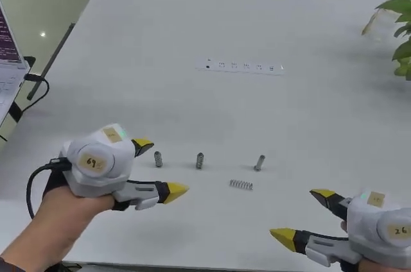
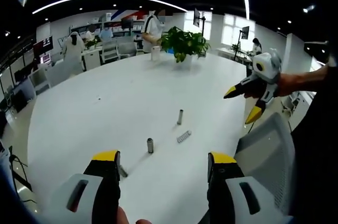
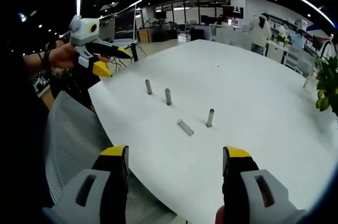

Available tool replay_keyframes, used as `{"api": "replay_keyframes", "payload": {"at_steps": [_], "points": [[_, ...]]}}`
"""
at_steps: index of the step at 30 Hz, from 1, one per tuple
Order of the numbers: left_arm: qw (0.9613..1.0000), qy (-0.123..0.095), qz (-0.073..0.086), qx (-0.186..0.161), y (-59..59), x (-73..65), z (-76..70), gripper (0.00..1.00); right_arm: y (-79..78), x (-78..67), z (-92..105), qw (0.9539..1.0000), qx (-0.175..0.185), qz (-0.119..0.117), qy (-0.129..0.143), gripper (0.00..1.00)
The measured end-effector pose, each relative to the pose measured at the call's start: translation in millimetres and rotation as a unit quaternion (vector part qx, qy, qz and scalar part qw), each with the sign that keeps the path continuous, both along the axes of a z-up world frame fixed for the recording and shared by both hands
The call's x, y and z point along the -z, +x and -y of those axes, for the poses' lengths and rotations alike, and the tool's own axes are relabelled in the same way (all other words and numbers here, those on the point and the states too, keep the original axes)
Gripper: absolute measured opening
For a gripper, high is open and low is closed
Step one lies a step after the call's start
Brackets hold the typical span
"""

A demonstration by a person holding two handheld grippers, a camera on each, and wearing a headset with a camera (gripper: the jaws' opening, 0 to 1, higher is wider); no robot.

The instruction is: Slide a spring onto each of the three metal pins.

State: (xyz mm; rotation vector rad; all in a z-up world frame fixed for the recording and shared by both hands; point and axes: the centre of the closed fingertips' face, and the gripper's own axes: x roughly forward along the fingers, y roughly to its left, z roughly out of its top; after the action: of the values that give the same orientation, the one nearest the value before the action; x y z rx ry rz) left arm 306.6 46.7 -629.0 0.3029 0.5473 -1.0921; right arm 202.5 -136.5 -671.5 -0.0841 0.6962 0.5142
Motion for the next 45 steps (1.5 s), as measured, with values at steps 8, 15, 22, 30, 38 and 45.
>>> {"api": "replay_keyframes", "payload": {"at_steps": [8,15,22,30,38,45], "points": [[0.9995,0.006,0.004,0.032,0.1,3.6,24.9,0.63,1.0,-0.4,-0.5,1.0,-0.006,0.001,0.002,0.72],[0.997,0.024,0.013,0.072,-2.3,10.8,49.1,0.62,2.9,1.1,0.8,0.9999,-0.012,0.0,0.001,0.72],[0.9946,0.03,0.015,0.098,-0.4,17.4,73.2,0.61,-0.2,2.4,2.8,0.9999,-0.015,-0.004,0.005,0.71],[0.9895,0.045,0.014,0.137,-3.4,35.0,100.8,0.59,-5.4,4.2,8.1,0.9998,-0.017,-0.01,0.004,0.7],[0.9857,0.059,-0.001,0.158,-8.5,62.0,120.1,0.57,-7.9,5.6,9.9,0.9998,-0.017,-0.013,0.006,0.7],[0.9837,0.068,-0.012,0.166,-9.9,78.1,132.6,0.55,-10.3,7.7,13.1,0.9997,-0.018,-0.016,0.008,0.7]]}}
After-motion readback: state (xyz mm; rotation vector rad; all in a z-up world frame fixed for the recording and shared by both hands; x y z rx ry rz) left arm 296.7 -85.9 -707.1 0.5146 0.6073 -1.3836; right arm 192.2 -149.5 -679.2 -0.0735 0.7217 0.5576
